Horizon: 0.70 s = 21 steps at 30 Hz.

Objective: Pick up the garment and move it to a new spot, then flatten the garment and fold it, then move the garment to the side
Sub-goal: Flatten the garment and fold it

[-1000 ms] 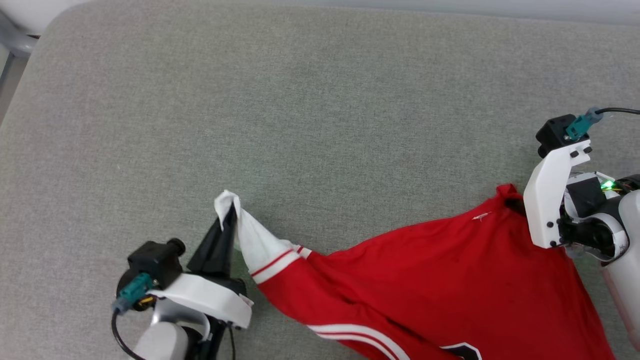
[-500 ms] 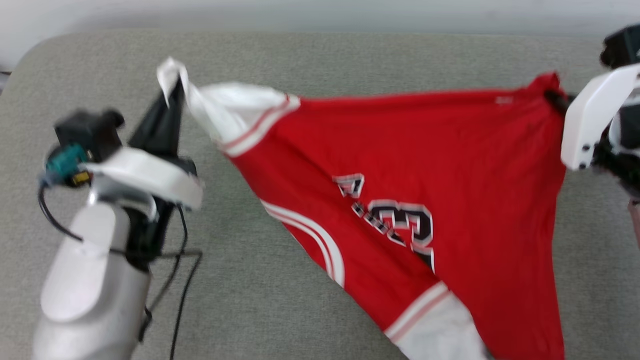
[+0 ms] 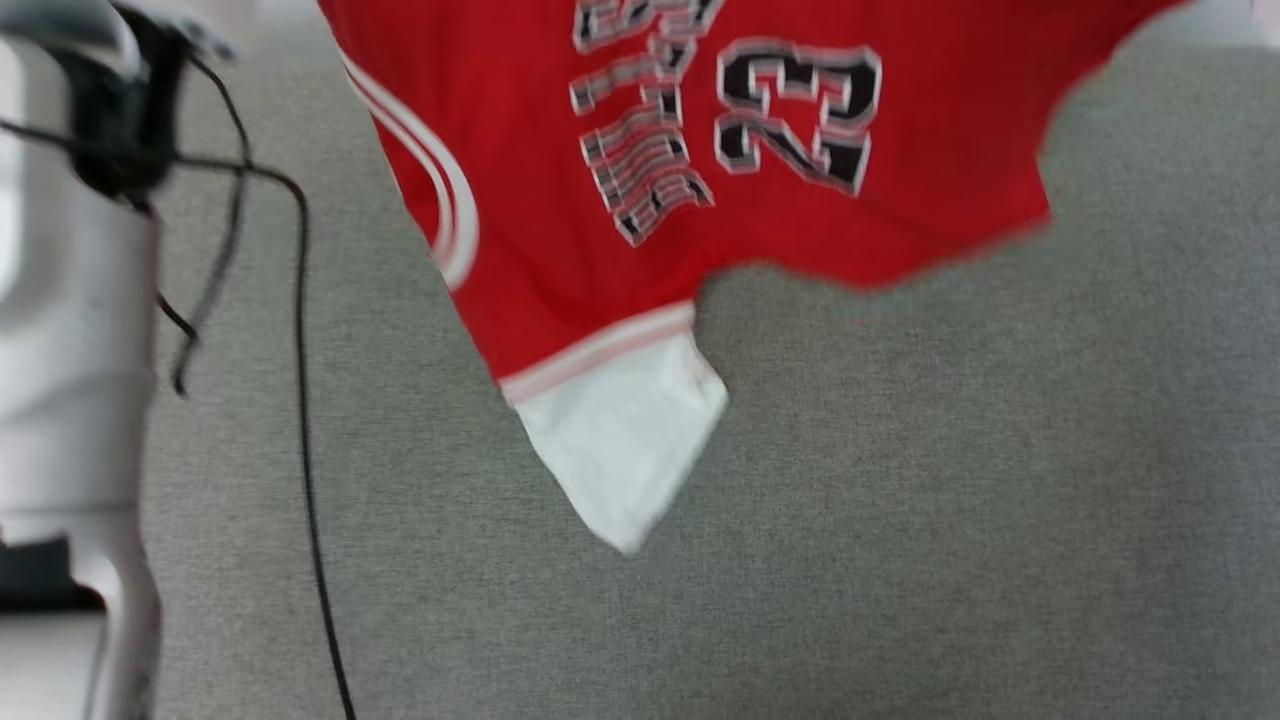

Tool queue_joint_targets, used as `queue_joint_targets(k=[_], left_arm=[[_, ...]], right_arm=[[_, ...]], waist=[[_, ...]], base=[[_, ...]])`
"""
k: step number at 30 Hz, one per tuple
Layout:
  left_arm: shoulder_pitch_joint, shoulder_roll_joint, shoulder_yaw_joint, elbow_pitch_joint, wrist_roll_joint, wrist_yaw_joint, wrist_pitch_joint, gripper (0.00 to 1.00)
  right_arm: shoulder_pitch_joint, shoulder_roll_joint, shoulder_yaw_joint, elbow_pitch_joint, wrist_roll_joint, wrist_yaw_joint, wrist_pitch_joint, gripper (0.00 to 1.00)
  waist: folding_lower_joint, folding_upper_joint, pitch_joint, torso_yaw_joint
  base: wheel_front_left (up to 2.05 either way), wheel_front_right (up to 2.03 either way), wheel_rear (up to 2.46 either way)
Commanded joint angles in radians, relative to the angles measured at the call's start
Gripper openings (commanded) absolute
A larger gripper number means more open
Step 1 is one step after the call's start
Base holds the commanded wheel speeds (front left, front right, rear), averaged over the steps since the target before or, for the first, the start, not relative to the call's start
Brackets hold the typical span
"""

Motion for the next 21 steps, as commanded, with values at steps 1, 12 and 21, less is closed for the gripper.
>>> queue_joint_targets(k=[1, 12, 21], left_arm=[[-0.041, 0.016, 0.01, 0.016, 0.008, 0.009, -0.009, 0.0], [-0.394, 0.082, 0.015, 0.178, 0.044, 0.015, -0.046, 0.0], [-0.527, 0.094, 0.007, 0.252, 0.038, 0.0, -0.07, 0.0]], right_arm=[[-0.029, 0.0, -0.012, 0.007, -0.012, -0.002, -0.015, 0.0], [-0.3, 0.022, -0.052, 0.089, -0.087, -0.002, -0.148, 0.0], [-0.447, 0.051, -0.057, 0.177, -0.098, -0.002, -0.226, 0.0]], waist=[[-0.0001, 0.0, 0.017, -0.01], [-0.0001, 0.0, 0.136, -0.027], [-0.0001, 0.0, 0.298, -0.012]], base=[[0.0, 0.0, 0.0], [0.0, 0.0, 0.0], [0.0, 0.0, 0.0]])
